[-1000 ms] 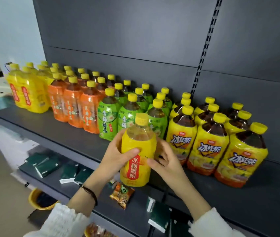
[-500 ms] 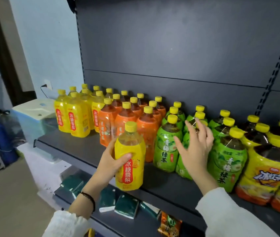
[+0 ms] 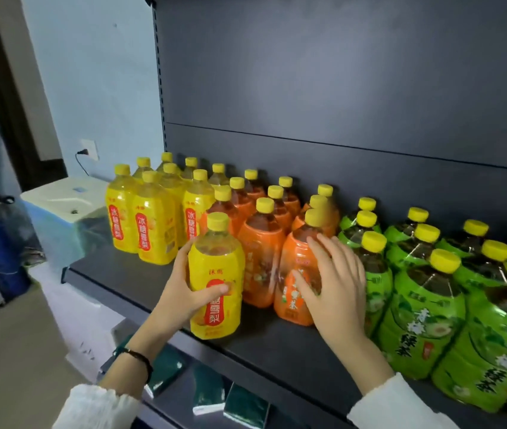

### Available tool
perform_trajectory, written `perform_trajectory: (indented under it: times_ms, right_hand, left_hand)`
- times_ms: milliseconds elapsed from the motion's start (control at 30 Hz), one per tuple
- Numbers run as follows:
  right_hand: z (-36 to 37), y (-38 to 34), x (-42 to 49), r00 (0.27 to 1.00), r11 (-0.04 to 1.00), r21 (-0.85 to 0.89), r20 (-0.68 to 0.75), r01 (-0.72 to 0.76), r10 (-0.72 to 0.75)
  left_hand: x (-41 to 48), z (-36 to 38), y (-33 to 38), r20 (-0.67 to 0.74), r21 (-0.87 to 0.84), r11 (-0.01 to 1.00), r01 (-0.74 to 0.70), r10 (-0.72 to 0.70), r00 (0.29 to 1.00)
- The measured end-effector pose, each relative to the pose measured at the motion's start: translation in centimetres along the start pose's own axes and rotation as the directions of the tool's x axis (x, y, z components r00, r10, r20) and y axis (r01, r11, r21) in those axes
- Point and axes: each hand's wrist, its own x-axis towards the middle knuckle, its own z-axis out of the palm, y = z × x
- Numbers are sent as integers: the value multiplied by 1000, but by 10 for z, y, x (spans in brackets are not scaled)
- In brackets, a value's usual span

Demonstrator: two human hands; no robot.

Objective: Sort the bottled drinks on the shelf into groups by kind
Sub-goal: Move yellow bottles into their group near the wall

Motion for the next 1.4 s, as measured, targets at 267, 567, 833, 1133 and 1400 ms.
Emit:
perform_trajectory:
  times_ms: [267, 567, 833, 1133, 1400]
  right_hand:
    - [21, -5, 3, 996, 978, -209, -93, -14, -6]
    - [23, -19, 3, 992, 966, -229, -73, -119, 105]
    - [29, -37, -1, 976, 960, -183, -88, -212, 199]
    - [56, -86, 2, 961, 967, -31, -119, -254, 249]
    - [122, -185, 30, 863, 599, 621, 388, -505, 325]
  left_hand:
    - [21, -31, -22, -69, 51, 996, -70, 73, 995]
    - [54, -91, -30, -184, 241, 969, -57, 103, 977]
    - [75, -97, -43, -312, 337, 940, -59, 170, 935]
    - [101, -108, -45, -277, 652, 757, -40, 287, 917]
    - [115, -133, -61, -403, 615, 784, 88, 216, 889]
